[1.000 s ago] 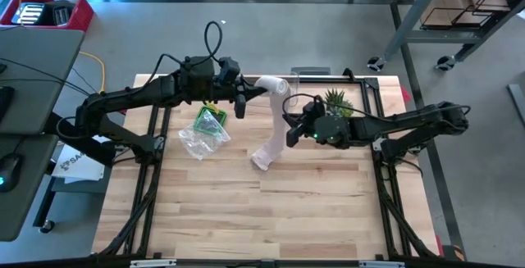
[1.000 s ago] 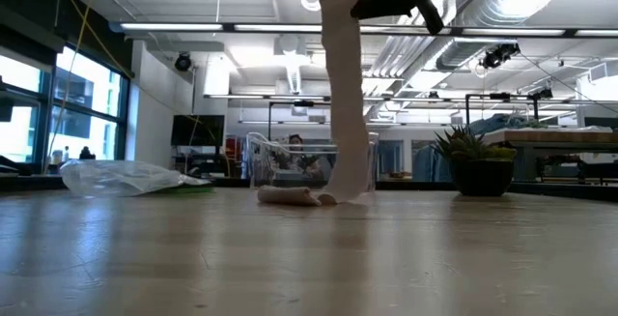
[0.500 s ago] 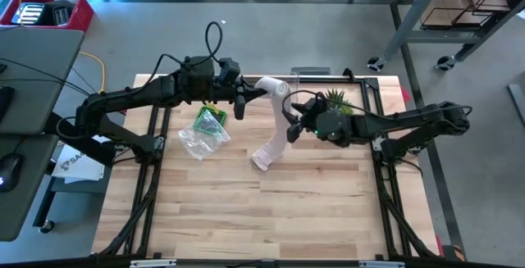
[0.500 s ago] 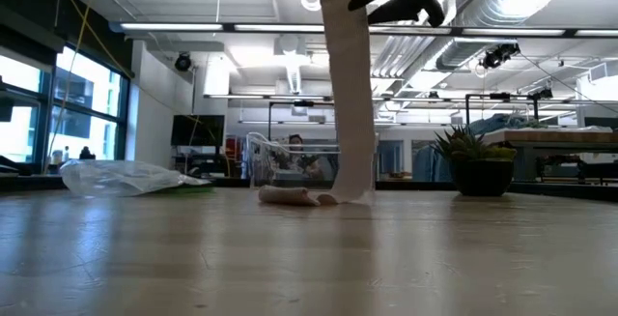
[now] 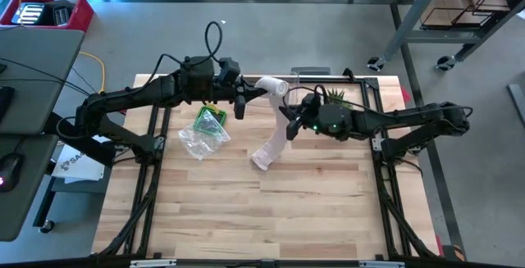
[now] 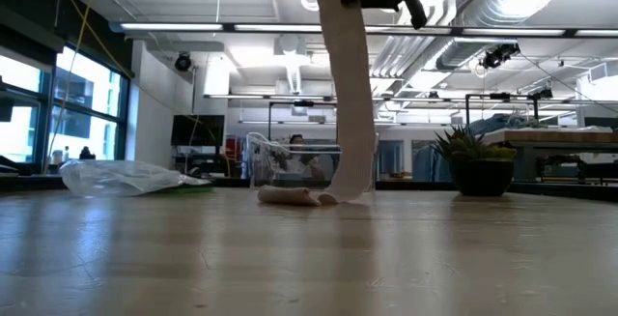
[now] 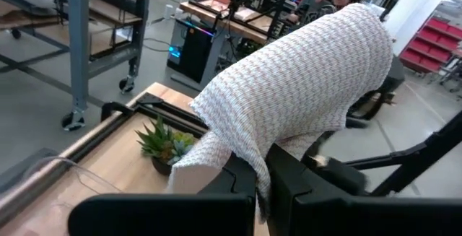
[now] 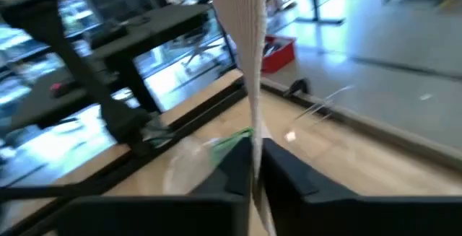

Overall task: Roll bandage
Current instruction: Roll the bandage

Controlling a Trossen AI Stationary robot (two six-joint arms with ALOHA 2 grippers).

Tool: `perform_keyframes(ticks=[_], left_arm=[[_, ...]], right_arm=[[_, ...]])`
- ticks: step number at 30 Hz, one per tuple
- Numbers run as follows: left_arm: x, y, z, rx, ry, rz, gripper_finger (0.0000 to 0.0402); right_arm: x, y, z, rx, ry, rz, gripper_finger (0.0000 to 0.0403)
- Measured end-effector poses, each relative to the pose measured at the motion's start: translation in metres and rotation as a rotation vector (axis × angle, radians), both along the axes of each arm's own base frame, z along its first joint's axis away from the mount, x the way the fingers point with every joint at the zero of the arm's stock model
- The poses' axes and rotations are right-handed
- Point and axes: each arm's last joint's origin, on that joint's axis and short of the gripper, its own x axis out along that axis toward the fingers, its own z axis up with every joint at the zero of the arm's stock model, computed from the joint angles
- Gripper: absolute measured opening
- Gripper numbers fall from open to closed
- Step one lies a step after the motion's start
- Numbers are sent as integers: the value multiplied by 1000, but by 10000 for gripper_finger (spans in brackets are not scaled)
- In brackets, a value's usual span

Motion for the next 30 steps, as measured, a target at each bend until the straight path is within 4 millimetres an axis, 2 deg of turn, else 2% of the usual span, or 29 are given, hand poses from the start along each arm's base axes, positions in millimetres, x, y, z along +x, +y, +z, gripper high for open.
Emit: perform_keyframes(ticks=[5, 13, 20, 26, 30], left_arm=[[0, 1, 0, 53, 10, 34, 0], [5, 5, -10, 202, 112, 127, 0], [10, -1, -12, 203, 114, 111, 0], [14, -4, -16, 221, 137, 187, 0], [12, -5, -10, 214, 92, 145, 0]], right_arm=[[-1, 12, 3, 46, -36, 68, 10], [0, 21, 20, 76, -196, 212, 2], [0, 23, 23, 106, -242, 249, 1], [0, 28, 26, 104, -263, 310, 1], [0, 29, 24, 109, -241, 322, 1]])
